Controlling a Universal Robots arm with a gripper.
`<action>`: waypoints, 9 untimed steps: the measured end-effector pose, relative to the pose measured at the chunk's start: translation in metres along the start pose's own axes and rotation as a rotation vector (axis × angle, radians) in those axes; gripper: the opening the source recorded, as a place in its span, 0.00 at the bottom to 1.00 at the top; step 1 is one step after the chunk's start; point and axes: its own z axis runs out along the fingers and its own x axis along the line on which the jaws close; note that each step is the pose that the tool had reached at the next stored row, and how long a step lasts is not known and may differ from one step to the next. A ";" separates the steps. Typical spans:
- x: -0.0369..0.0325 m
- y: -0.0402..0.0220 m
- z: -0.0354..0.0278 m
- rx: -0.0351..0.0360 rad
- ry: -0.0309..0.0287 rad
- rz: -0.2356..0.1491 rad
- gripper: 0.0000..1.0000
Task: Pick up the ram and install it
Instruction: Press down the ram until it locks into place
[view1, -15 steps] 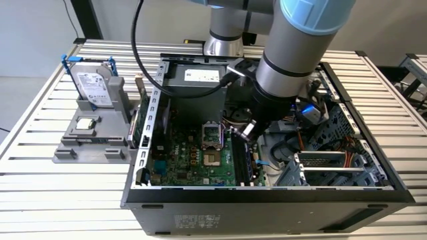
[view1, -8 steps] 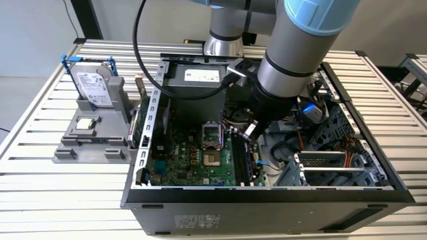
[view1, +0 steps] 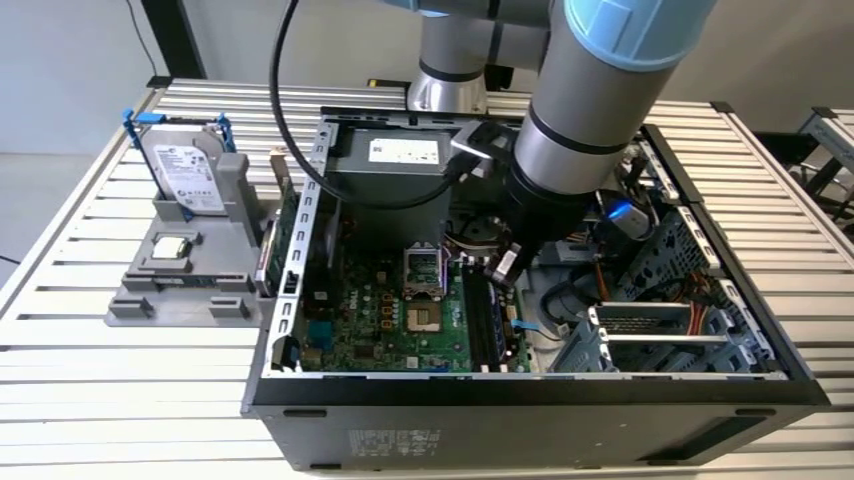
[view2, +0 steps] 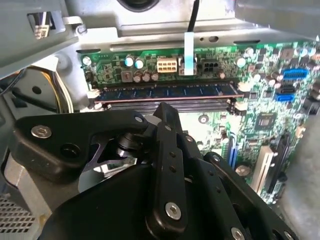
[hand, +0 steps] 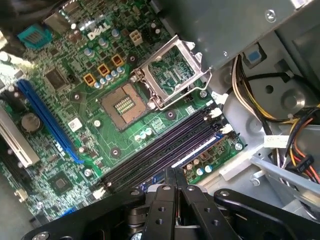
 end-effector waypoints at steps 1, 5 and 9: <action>0.0000 0.0000 0.0001 0.0063 -0.0044 -0.011 0.00; 0.0000 0.0000 0.0002 0.0129 -0.0081 -0.067 0.00; 0.0001 0.0000 0.0011 0.0107 -0.0051 -0.140 0.00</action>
